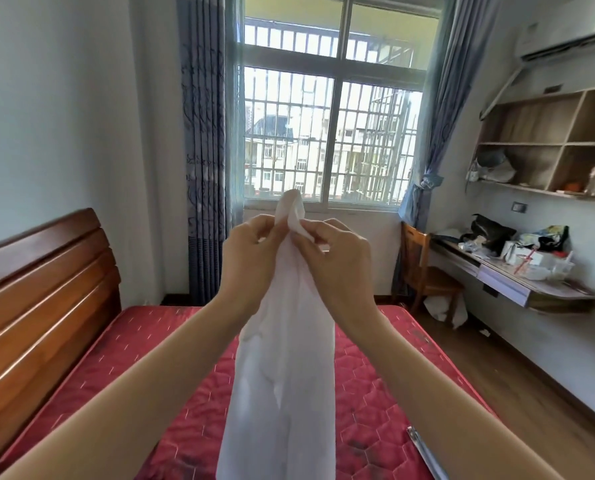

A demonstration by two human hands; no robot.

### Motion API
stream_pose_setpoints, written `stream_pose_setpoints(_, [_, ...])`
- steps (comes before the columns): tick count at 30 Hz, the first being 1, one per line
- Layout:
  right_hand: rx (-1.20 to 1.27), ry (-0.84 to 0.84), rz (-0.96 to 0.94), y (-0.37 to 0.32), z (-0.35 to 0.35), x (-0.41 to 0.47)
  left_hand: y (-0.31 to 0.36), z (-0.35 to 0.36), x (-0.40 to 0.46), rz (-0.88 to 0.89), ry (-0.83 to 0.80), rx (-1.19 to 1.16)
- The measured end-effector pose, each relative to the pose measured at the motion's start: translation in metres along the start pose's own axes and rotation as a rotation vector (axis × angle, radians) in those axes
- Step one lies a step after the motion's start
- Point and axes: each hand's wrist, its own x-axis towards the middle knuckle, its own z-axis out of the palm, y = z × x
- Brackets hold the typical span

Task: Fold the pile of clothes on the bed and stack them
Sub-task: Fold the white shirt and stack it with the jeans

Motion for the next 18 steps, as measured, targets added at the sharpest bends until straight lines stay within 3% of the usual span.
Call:
stream_pose_setpoints(4, [0.032, -0.120, -0.059, 0.001, 0.006, -0.007, 0.000, -0.004, -0.002, -0.011, -0.020, -0.046])
stream_pose_setpoints(10, [0.190, -0.465, 0.028, 0.012, 0.002, -0.010, -0.016, -0.014, 0.002, -0.050, 0.020, 0.040])
stream_pose_setpoints(12, [0.194, -0.426, 0.012, 0.014, -0.001, -0.007, -0.021, -0.017, 0.002, -0.052, -0.025, 0.047])
stream_pose_setpoints(15, [0.087, -0.239, -0.034, 0.022, -0.010, 0.013, -0.025, -0.020, 0.000, -0.053, -0.106, 0.040])
stream_pose_setpoints(18, [0.003, -0.472, -0.040, 0.024, -0.016, 0.038, -0.022, -0.022, -0.004, 0.027, -0.200, 0.136])
